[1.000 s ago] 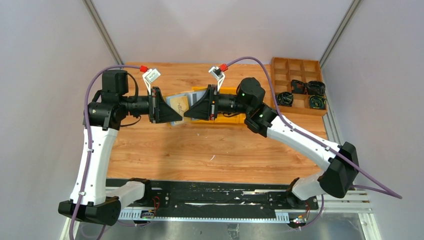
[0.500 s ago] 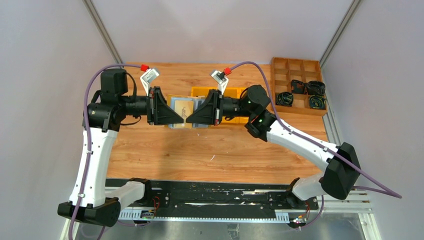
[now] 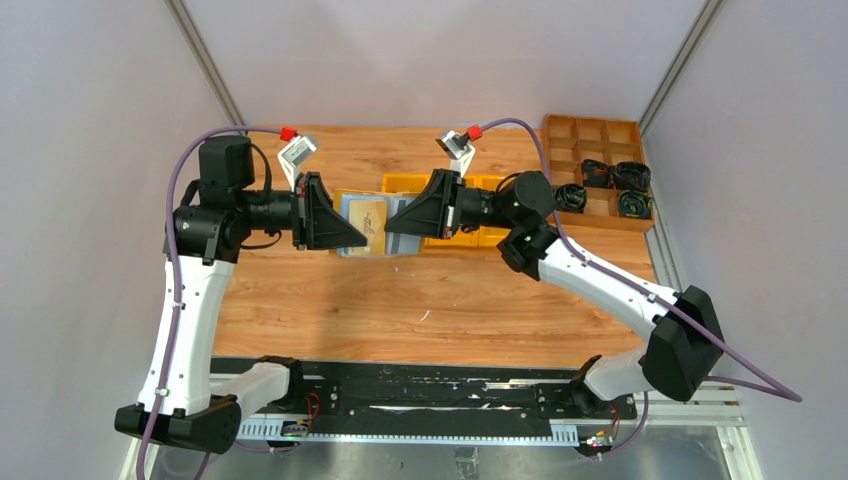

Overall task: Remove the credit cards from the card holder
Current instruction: Remove the credit card from the card holder.

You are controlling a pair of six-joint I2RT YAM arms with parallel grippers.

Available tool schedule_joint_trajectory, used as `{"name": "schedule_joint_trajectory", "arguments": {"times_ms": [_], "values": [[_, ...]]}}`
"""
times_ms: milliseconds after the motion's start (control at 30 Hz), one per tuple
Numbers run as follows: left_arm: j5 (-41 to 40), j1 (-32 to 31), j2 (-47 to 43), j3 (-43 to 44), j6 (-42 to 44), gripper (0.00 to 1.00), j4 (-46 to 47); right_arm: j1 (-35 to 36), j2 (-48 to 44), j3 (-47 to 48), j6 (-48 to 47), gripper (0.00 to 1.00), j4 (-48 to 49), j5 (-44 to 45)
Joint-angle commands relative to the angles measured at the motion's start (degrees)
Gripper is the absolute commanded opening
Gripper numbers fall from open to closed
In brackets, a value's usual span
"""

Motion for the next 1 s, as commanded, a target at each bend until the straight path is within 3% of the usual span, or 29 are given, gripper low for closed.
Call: {"name": "schedule_joint_trajectory", "arguments": {"times_ms": [0, 33, 133, 267, 367, 600, 733, 867, 967], "values": [[3.5, -0.3, -1.0, 1.9, -1.8, 0.07, -0.3, -1.1, 0.8, -0.9, 4.0, 0.05, 6.2, 1.4], [3.2, -0.3, -0.9, 1.8, -1.8, 0.08, -0.3, -1.1, 0.6, -1.0, 3.9, 0.08, 6.3, 1.4], [1.9, -0.3, -0.9, 1.9, -1.4, 0.08, -0.4, -0.1, 0.2, 0.4, 1.4, 0.32, 3.7, 0.9], [1.3, -0.3, -0.6, 2.2, -1.4, 0.08, -0.4, 0.7, 0.5, 1.6, -1.1, 0.35, 0.9, 0.8], [1.2, -0.3, -0.7, 2.4, -1.5, 0.08, -0.5, 0.8, 0.8, 1.5, -1.1, 0.26, 0.7, 1.0], [0.0, -0.3, -0.8, 2.4, -1.3, 0.09, -0.4, 1.9, 1.1, 3.5, -3.3, 0.14, -2.5, 1.2], [-0.5, -0.3, -0.9, 2.8, -1.3, 0.09, -0.4, 2.4, 1.5, 4.0, -4.2, 0.19, -3.2, 1.0], [-0.6, -0.3, -0.8, 3.0, -1.5, 0.10, -0.4, 2.5, 1.2, 3.8, -4.3, 0.00, -2.7, 0.8], [-0.8, -0.3, -0.8, 3.2, -1.7, 0.16, -0.3, 1.8, 0.0, 2.8, -4.5, 0.00, -3.2, 0.6]]}}
